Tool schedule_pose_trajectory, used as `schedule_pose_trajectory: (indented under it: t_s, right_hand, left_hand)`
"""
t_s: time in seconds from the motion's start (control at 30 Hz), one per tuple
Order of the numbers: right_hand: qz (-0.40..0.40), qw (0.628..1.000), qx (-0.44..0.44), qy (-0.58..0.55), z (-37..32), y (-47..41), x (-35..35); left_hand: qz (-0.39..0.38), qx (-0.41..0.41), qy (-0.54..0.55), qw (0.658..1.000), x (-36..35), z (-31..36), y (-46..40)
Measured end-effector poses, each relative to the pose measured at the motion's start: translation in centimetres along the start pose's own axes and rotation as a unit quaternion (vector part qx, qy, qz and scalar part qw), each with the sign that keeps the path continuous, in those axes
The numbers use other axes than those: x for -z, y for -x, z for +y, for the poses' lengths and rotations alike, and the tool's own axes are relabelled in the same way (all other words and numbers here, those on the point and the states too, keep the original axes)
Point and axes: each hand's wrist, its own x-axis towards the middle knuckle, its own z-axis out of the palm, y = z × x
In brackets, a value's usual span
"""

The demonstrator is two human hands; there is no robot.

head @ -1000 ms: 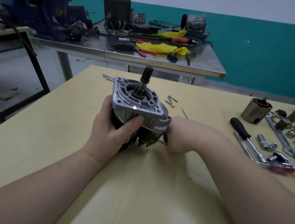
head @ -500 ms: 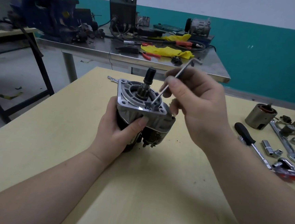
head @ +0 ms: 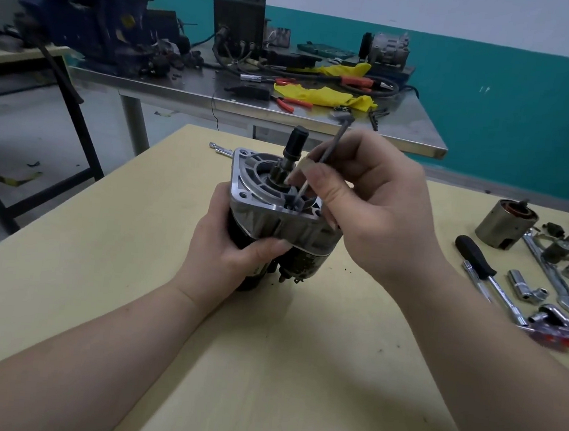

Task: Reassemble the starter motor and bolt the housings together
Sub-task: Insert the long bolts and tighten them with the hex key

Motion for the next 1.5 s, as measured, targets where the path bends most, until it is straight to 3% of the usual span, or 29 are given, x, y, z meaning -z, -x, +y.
schedule_pose_trajectory:
  t_s: [0.27,0.43,0.6,0.9,1.07,1.23,1.37,1.5]
  right_hand:
    - [0.044,0.998,-0.033,-0.005,0.1,-0.2,-0.6]
    - [-0.020,1.000,-0.011,-0.001,-0.3,-0.3,-0.3]
    - [-0.096,0.994,-0.042,0.007,-1.0,-0.6,0.8]
    - [-0.020,0.998,-0.055,-0.014,-0.5,-0.5,-0.3]
    - [0.022,0.998,-0.022,0.049,-0.3,-0.2,-0.8]
    - [0.018,0.993,0.044,0.110,-0.2,0.0,-0.8]
    - [-0.011,0.967,0.128,0.219,-0.3,-0.3,-0.4]
    - [-0.009,0.963,0.127,0.239,-1.1,-0.5,-0.4]
  left_hand:
    - [-0.014,0.032,-0.024,0.999,0.1,-0.2,0.0]
    - [-0.028,0.046,-0.024,0.998,0.2,-0.5,-0.2]
    - [-0.036,0.067,0.002,0.997,0.2,-0.5,-0.1]
    - [-0.035,0.060,0.025,0.997,0.1,-0.4,-0.1]
    - [-0.027,0.054,0.031,0.998,0.0,-0.4,0.0]
    - [-0.027,0.044,0.030,0.998,0.0,-0.8,0.1]
    - [-0.026,0.040,0.030,0.998,-0.1,-0.6,0.1]
    - [-0.015,0.032,0.034,0.999,-0.2,0.0,0.1]
